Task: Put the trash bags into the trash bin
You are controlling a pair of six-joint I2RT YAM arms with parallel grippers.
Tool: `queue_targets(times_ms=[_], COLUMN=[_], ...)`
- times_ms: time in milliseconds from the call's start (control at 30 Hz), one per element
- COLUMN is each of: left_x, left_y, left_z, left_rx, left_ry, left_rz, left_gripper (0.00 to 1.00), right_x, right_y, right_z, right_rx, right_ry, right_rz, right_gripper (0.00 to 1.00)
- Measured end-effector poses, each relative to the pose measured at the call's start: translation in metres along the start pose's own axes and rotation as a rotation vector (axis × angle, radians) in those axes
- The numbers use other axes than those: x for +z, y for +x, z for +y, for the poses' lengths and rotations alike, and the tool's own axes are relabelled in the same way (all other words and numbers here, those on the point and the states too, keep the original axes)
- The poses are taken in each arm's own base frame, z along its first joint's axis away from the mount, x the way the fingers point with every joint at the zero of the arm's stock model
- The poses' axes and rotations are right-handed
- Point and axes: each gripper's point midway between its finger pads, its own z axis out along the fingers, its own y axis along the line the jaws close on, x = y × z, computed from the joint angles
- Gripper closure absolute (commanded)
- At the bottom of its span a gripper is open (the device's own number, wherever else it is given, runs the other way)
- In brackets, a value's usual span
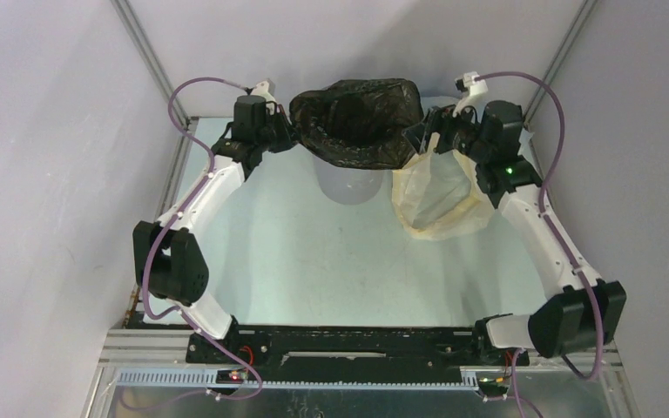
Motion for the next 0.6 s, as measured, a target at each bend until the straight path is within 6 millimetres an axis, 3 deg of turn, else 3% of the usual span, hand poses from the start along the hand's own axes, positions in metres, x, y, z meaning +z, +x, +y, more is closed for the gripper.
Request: queue_targets(times_ms=[67,167,333,400,600], left_x=[0.0,0.0,-0.001,-0.001,0.009], left_y=[0.0,0.001,-0.001,-0.004,-0.016], left_z=[0.0,-0.001,-0.001,-0.001,0.0], left_rx=[0.0,0.001,0.002,0.001,-0.002], left_ry=[0.002,0.004,0.0,-0.005,-0.012], left_rz=[0.002,0.004,0.006,0.006,-0.006], left_gripper=[0.99,0.99,0.99,0.99,0.99], right_x=[0.011,0.033,0.064,0.071,0.099], right_y=[-0.003,-0.008,-0.015,-0.018,-0.037], right_z=[-0.005,-0.014,-0.029,-0.034,-0.06], right_rx=[0.008,0.02,0.047,0.061,0.095], right_ry=[-0.002,-0.005,0.004,0.009,0.036], right_rz=[0.004,0.015,0.033,0.031,0.008], right_gripper=[0.23,0.39,0.78,0.88,0.88])
